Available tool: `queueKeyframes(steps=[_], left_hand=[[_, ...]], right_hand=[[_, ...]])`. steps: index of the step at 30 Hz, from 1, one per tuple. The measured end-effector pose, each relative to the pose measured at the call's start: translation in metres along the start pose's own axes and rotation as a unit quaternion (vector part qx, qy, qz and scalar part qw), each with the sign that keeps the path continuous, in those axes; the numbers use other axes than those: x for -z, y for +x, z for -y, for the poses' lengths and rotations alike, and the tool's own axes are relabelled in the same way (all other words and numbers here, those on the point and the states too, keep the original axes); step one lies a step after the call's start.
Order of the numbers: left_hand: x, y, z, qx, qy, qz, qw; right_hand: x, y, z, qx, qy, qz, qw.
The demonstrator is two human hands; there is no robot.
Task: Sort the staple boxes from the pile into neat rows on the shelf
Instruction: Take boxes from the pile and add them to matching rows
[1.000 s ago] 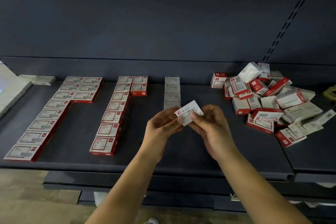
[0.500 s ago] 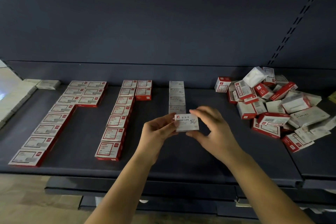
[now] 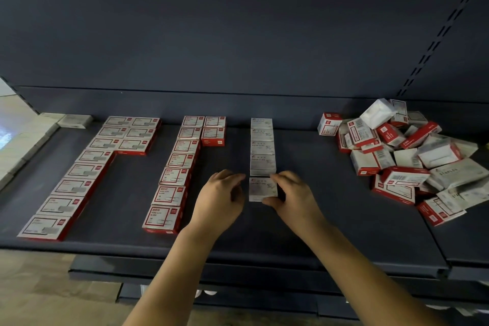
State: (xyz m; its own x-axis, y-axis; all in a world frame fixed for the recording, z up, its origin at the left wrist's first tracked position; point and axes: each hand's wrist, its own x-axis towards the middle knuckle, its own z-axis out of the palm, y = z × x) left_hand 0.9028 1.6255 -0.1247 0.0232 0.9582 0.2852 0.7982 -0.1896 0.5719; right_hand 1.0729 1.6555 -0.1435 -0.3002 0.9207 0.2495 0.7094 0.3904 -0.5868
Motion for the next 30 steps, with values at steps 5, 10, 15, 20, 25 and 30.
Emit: queueKeyframes(steps=[5, 10, 15, 20, 25, 30], left_hand=[[-0.007, 0.002, -0.003, 0.014, 0.009, 0.024, 1.0], [-0.013, 0.01, -0.004, 0.043, 0.039, 0.056, 0.997], [-0.016, 0.02, -0.004, 0.048, 0.046, 0.078, 0.995], [-0.019, 0.02, -0.001, 0.043, 0.025, 0.082, 0.995], [-0.019, 0.021, -0.001, 0.038, 0.025, 0.084, 0.995], [-0.019, 0.021, -0.004, 0.041, 0.031, 0.078, 0.996]], right_hand=[[0.0, 0.004, 0.005, -0.026, 0.001, -0.009, 1.0], [0.001, 0.008, 0.007, -0.058, 0.023, -0.022, 0.998], [0.003, 0.01, 0.005, -0.085, -0.004, 0.004, 0.996], [0.003, 0.011, 0.003, -0.08, -0.008, 0.025, 0.996], [0.003, 0.012, 0.003, -0.072, -0.008, 0.033, 0.997], [0.004, 0.013, 0.005, -0.07, -0.008, 0.036, 0.997]])
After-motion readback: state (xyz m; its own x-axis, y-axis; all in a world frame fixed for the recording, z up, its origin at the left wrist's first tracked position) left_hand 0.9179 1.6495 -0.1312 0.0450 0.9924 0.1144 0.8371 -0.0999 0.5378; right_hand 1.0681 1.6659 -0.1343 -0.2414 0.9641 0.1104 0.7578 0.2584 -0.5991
